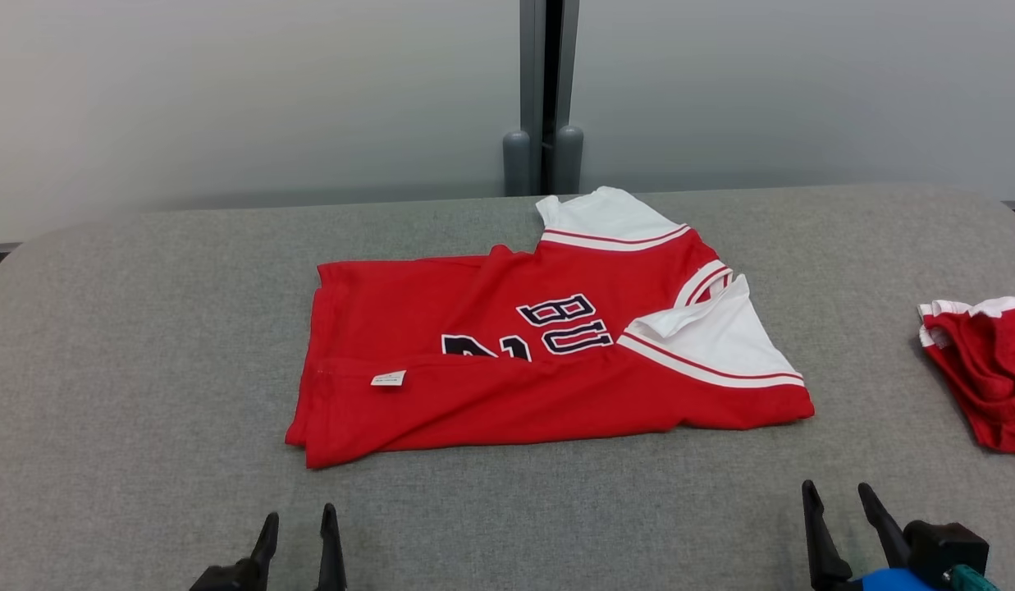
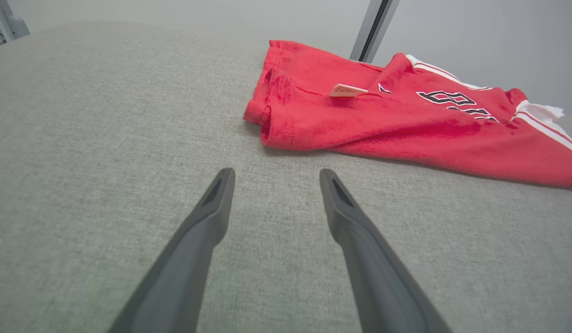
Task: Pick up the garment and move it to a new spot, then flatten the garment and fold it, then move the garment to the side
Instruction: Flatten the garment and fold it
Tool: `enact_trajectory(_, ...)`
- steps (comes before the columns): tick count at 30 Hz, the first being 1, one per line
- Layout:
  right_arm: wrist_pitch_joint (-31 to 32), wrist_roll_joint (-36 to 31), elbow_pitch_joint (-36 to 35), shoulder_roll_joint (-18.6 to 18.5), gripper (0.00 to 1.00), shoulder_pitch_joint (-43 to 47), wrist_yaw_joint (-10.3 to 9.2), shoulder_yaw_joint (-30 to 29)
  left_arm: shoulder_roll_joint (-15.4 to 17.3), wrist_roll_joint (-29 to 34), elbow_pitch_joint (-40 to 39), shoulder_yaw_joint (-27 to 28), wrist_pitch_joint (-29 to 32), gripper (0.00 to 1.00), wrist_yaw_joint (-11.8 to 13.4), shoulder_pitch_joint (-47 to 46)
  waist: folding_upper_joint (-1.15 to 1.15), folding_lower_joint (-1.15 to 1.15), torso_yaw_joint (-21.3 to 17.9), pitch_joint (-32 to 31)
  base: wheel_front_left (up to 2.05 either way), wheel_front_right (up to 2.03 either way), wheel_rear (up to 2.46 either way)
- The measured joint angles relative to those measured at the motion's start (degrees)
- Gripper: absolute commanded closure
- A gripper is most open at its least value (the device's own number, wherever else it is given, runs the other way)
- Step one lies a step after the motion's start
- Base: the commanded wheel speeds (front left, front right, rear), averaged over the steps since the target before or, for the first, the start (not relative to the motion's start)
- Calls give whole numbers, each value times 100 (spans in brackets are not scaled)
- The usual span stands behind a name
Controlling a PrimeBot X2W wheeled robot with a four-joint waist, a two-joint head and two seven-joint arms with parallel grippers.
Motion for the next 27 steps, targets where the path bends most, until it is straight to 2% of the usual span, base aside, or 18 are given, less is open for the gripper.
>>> enact_trajectory(15,0,167,-172,0,0,-821,0,99,58,1012,534,307,0,0,-230,-1419,0,2,22,1047,0,0,0)
enact_trajectory(21,0,205,-175,0,0,-954,0,94,41,1045,650,588,0,0,-141,-1681,0,3,48,1280,0,0,0)
enact_trajectory(27,0,214,-174,1,0,-1011,0,94,26,1104,643,593,0,0,-322,-1739,0,2,45,1353,0,0,0)
